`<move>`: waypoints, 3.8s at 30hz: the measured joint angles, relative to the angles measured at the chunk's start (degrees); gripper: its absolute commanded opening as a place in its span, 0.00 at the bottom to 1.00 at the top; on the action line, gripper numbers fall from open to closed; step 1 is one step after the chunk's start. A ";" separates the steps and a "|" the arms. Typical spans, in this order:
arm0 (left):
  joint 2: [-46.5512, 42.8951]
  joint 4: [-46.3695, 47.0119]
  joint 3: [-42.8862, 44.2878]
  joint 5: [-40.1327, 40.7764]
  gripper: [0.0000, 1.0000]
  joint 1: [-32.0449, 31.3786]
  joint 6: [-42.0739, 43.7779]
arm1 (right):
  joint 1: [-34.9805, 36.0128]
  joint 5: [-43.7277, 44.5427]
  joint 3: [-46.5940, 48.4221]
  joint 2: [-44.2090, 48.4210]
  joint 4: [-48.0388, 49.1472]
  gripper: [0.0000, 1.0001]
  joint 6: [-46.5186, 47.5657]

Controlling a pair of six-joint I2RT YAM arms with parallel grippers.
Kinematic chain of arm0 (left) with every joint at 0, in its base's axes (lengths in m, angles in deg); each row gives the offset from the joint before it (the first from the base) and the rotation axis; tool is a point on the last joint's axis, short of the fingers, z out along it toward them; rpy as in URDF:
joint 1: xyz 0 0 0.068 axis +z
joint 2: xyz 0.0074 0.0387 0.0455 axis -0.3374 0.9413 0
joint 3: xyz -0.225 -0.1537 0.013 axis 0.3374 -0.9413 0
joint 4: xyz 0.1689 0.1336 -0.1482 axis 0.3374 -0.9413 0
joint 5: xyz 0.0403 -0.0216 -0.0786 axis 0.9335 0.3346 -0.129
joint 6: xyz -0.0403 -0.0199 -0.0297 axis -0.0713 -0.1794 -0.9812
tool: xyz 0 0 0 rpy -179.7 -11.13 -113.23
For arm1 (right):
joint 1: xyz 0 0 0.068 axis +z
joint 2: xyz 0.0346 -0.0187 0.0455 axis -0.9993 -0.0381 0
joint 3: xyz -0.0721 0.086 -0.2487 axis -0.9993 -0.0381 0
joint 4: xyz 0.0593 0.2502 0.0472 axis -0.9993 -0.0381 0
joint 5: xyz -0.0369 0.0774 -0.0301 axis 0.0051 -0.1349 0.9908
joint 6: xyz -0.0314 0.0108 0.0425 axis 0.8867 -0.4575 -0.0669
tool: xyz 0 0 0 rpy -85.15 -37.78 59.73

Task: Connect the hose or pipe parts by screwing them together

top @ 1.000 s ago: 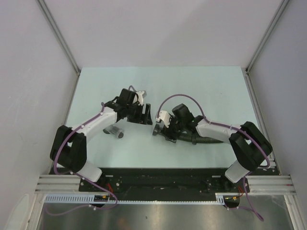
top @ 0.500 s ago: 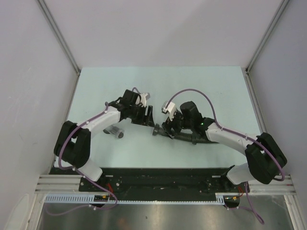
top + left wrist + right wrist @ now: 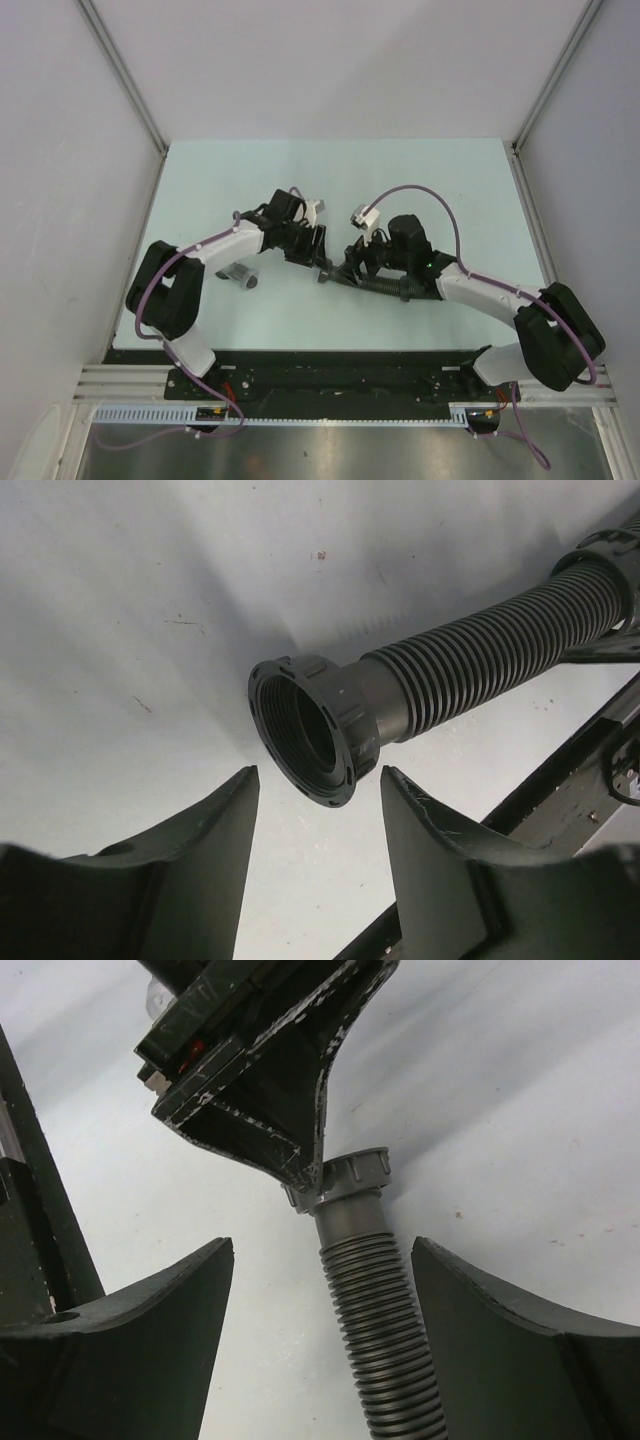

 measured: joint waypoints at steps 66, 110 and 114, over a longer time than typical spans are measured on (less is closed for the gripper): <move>-13.29 -0.48 -2.82 -10.84 0.00 2.80 0.33 | 4.57 -3.87 -12.28 -4.44 39.41 1.00 10.36; -16.13 -0.46 -3.61 -11.72 0.27 1.40 -1.03 | 3.21 -10.54 -6.58 -16.20 41.92 0.39 7.98; -16.61 -0.44 -3.61 -10.69 0.66 1.36 -1.42 | 3.23 -10.43 -6.54 -16.20 41.92 0.33 7.98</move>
